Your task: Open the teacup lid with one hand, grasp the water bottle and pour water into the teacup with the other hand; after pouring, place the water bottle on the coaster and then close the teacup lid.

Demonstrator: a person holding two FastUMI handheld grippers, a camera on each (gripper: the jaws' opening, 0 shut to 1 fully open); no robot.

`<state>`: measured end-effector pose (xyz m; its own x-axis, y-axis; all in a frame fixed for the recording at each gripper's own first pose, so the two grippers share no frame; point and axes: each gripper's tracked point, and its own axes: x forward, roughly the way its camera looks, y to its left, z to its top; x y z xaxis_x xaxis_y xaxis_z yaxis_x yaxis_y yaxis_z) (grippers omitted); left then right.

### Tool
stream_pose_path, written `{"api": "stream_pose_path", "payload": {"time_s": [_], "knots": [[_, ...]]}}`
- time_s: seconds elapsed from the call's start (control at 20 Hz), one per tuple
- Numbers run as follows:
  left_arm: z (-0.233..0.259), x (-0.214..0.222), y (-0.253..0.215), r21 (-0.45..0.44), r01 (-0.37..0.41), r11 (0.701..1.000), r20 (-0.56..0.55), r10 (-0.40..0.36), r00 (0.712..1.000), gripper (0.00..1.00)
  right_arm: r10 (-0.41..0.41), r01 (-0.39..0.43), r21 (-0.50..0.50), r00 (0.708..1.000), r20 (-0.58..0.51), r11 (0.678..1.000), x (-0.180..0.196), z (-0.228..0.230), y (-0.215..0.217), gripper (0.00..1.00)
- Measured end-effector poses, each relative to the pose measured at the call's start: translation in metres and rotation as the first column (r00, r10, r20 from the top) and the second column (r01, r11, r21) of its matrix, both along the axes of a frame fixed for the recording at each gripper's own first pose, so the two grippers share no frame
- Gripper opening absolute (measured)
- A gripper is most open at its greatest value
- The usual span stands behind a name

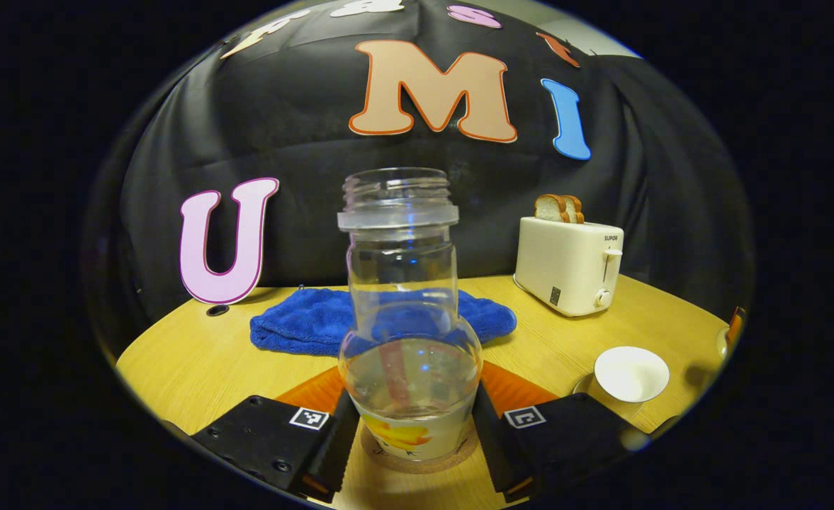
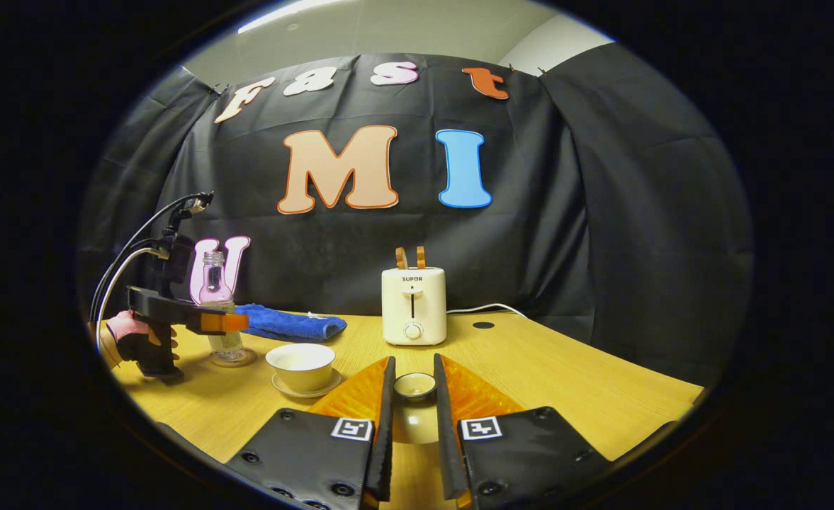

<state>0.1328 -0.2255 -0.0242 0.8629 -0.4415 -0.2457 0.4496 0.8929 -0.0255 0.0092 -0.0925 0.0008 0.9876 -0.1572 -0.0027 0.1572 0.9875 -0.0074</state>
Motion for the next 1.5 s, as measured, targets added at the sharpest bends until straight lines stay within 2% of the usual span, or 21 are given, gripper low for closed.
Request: {"api": "stream_pose_path", "payload": {"time_s": [0.25, 0.35, 0.4, 0.5, 1.0, 1.15, 1.5], "knots": [[-0.002, -0.002, 0.003, -0.01, -0.006, 1.0, -0.011, 0.006, 1.0, 0.79, 0.0, 0.0, 0.0, 1.0, 0.001, 1.0, 0.001, 0.0, 0.0, 0.31], [-0.003, -0.004, 0.008, -0.021, -0.01, 1.0, -0.013, 0.009, 1.0, 0.85, 0.0, 0.0, 0.0, 1.0, 0.001, 1.0, 0.001, 0.0, 0.0, 0.31], [-0.001, -0.006, 0.01, -0.027, -0.008, 1.0, -0.007, 0.008, 1.0, 0.92, 0.0, 0.0, 0.0, 1.0, 0.001, 1.0, 0.001, 0.0, 0.0, 0.31], [0.003, -0.012, 0.014, -0.037, -0.001, 0.999, 0.019, 0.001, 1.0, 0.95, 0.0, 0.0, 0.0, 1.0, 0.0, 1.0, 0.0, 0.0, 0.0, 0.31], [0.004, -0.06, 0.026, -0.038, 0.041, 0.998, 0.074, -0.038, 0.997, 0.94, -0.002, 0.002, -0.001, 1.0, 0.002, 1.0, 0.0, 0.001, -0.001, 0.31], [0.005, -0.069, 0.041, -0.035, 0.018, 0.999, 0.081, -0.015, 0.997, 0.95, 0.02, -0.02, 0.0, 1.0, 0.001, 1.0, 0.0, 0.0, 0.004, 0.31], [0.025, -0.096, 0.07, -0.041, -0.07, 0.997, 0.211, 0.077, 0.974, 0.94, 0.016, -0.016, 0.0, 1.0, 0.0, 1.0, 0.0, 0.0, 0.002, 0.31]]}}
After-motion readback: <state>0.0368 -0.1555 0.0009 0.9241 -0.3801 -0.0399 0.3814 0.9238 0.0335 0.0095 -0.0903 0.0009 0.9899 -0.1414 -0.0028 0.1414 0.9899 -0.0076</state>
